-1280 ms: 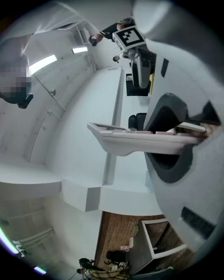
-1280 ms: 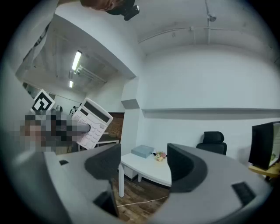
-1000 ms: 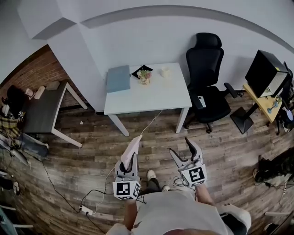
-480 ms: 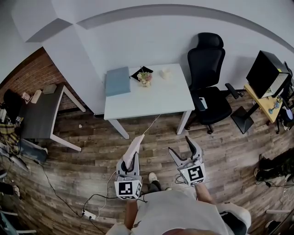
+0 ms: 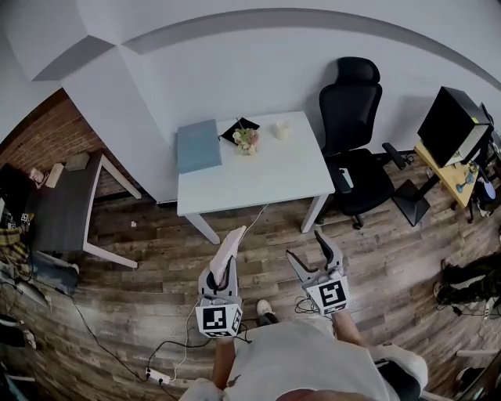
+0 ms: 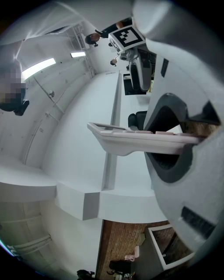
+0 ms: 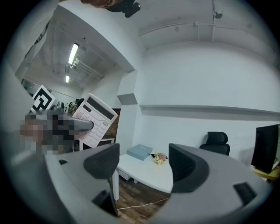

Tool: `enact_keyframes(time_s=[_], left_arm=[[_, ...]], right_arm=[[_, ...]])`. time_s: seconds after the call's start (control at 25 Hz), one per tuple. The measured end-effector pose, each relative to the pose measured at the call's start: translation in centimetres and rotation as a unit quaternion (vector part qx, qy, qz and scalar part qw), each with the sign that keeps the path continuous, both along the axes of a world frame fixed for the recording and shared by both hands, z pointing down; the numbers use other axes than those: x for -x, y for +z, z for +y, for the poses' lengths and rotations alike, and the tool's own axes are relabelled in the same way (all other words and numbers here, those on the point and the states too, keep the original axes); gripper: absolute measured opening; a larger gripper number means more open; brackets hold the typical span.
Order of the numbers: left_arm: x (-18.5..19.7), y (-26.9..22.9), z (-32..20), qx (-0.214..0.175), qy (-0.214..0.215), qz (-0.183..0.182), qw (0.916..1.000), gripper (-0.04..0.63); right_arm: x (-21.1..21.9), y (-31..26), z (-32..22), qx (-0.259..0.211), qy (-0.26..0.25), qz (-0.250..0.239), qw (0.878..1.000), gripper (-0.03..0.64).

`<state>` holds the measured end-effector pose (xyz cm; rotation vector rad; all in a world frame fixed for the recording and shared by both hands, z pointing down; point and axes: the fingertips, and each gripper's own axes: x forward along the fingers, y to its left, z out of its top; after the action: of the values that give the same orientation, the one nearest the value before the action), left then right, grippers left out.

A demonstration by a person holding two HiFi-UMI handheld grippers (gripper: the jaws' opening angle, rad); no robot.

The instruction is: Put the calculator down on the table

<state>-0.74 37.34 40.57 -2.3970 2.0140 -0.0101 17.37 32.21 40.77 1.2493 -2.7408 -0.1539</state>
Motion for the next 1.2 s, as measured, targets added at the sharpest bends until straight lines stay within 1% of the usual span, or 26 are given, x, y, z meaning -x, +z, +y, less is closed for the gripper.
enact_keyframes(time_s=[0.36,0.6,0.76,1.2], left_arm=[[2.3,0.1,-2.5,-0.004,0.018,0.007,0.9998,0.08],[4.2,0.3,-3.6,0.0,0.026,0.005,0.9996,0.08],[4.7,0.4,-4.2,0.002,0.029,0.004,0.9996,0.08],[5.7,1.0,-6.7,0.009,0.039,0.003,0.9992,0.08]], right_arm=[[2.1,0.2,-2.0,0.001,0.019,0.011,1.0,0.342],[3.8,-0.1,-2.9,-0.001,0.031,0.015,0.999,0.342],[4.3,0.1,-3.3,-0.007,0.033,0.021,0.999,0.342],[5.9,0.6,-5.6,0.005,0.037,0.027,0.999,0.344]])
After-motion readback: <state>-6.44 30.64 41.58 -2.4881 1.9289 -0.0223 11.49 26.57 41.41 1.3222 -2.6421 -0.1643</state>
